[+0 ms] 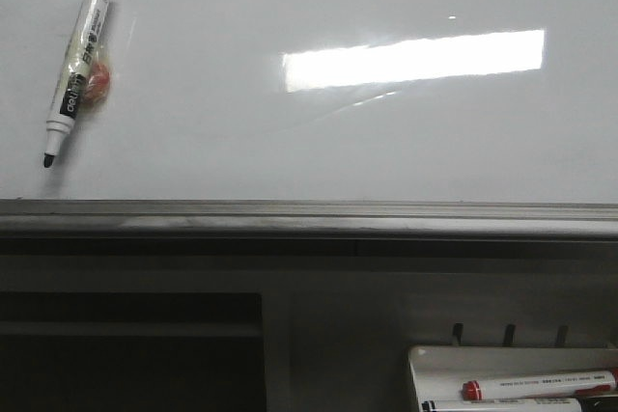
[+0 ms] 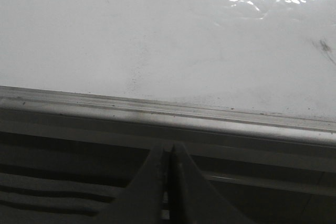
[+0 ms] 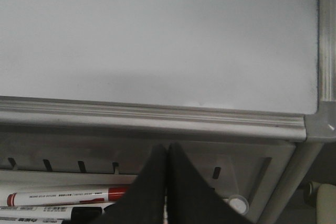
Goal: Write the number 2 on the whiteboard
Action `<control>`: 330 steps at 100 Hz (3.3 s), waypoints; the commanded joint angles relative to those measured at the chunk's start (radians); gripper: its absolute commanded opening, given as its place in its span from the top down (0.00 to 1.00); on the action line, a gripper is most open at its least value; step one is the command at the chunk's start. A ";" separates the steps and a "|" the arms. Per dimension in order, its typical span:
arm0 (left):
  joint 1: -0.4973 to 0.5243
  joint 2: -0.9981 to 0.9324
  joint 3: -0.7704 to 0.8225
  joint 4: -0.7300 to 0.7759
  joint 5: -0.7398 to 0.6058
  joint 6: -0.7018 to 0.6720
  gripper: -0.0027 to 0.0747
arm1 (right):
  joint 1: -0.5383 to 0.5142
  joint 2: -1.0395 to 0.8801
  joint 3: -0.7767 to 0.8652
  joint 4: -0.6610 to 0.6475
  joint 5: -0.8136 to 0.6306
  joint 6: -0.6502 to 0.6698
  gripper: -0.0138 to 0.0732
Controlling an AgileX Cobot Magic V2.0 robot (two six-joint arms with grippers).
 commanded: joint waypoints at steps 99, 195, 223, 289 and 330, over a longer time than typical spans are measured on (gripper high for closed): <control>-0.008 -0.027 0.011 0.050 -0.319 -0.009 0.99 | -0.006 -0.021 0.025 0.003 -0.381 -0.005 0.92; -0.008 0.078 -0.274 -0.106 -0.122 -0.064 0.99 | -0.004 0.059 -0.284 0.120 -0.029 0.146 0.92; -0.008 0.146 -0.367 -0.058 -0.160 -0.064 0.99 | 0.004 0.241 -0.521 0.109 0.368 0.146 0.91; -0.108 0.156 -0.371 -0.114 -0.254 -0.013 0.42 | 0.057 0.244 -0.497 0.111 0.288 0.146 0.91; -0.419 0.412 -0.371 -0.087 -0.269 0.016 0.42 | 0.057 0.244 -0.495 0.111 0.284 0.146 0.91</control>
